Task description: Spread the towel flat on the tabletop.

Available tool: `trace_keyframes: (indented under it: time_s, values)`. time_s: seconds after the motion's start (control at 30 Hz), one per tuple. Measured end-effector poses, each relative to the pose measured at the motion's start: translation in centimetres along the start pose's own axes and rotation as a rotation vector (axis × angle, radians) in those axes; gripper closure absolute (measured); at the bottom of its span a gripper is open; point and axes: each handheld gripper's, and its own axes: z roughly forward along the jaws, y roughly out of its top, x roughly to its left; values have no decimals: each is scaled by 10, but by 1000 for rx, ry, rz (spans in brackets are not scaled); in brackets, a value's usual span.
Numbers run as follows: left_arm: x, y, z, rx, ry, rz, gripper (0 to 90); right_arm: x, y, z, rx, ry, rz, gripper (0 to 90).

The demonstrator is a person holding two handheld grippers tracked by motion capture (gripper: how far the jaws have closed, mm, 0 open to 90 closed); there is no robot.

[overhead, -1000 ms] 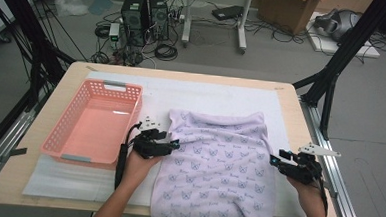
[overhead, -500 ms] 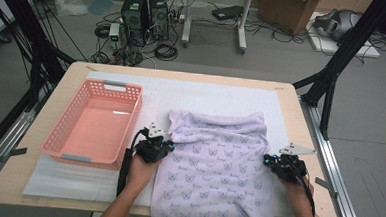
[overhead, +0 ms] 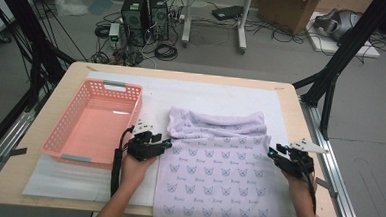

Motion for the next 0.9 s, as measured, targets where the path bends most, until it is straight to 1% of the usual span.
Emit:
trace_keyframes:
  time_s: [0.03, 0.07, 0.1, 0.13, 0.2, 0.27, 0.33, 0.37, 0.43, 0.47, 0.5, 0.53, 0.57, 0.6, 0.63, 0.67, 0.7, 0.73, 0.77, 0.8, 0.83, 0.87, 0.9]
  values:
    - [-2, -3, -5, 6, -11, 12, 524, 0, -3, -6, 4, 4, -7, 606]
    - [-4, -7, -9, 11, -19, 21, 522, 0, -6, -12, 4, 26, -10, 604]
    - [-5, -10, -13, 15, -17, 31, 515, -1, -11, -17, 5, 57, -2, 597]
    - [-6, -13, -16, 20, -24, 38, 512, -1, -14, -21, 15, 72, 0, 588]
    - [-7, -18, -21, 29, -44, 31, 508, 1, -21, -28, 39, 101, -3, 575]
    - [-8, -23, -25, 36, -56, 26, 496, 4, -26, -34, 43, 128, -4, 556]
    - [-9, -30, -27, 50, -63, 17, 491, 8, -30, -39, 43, 132, -13, 540]
    - [-10, -32, -27, 59, -65, 14, 488, 9, -32, -42, 43, 135, -7, 529]
    - [-12, -35, -25, 81, -74, 13, 460, 10, -36, -44, 52, 126, -4, 505]
    - [-14, -36, -26, 83, -79, 11, 443, 11, -39, -45, 62, 120, 4, 499]
    - [-16, -37, -27, 77, -94, -1, 439, 11, -42, -46, 68, 120, 6, 498]
    - [-17, -38, -28, 80, -112, -15, 435, 12, -44, -47, 73, 124, 12, 500]
    - [-20, -39, -29, 94, -122, -21, 427, 13, -46, -48, 72, 124, 7, 506]
    - [-23, -41, -29, 109, -123, -16, 422, 16, -48, -49, 76, 126, 4, 514]
    - [-26, -42, -29, 113, -109, 2, 416, 19, -49, -50, 83, 125, -10, 526]
    - [-28, -42, -30, 118, -100, 8, 409, 22, -51, -50, 94, 119, -26, 531]
    - [-30, -43, -31, 119, -104, 3, 394, 25, -53, -48, 110, 113, -44, 540]
    - [-32, -44, -31, 117, -102, 4, 382, 28, -55, -48, 112, 104, -45, 548]
    - [-34, -45, -31, 116, -99, 15, 381, 29, -56, -49, 103, 100, -39, 563]
    - [-36, -46, -31, 119, -109, 23, 373, 30, -57, -51, 104, 94, -26, 574]
    - [-38, -46, -30, 119, -119, 23, 358, 31, -58, -51, 100, 84, -20, 592]
    - [-41, -47, -30, 120, -112, 46, 353, 34, -59, -52, 96, 76, -12, 616]
    - [-45, -48, -29, 127, -81, 89, 368, 35, -60, -53, 96, 70, -11, 650]
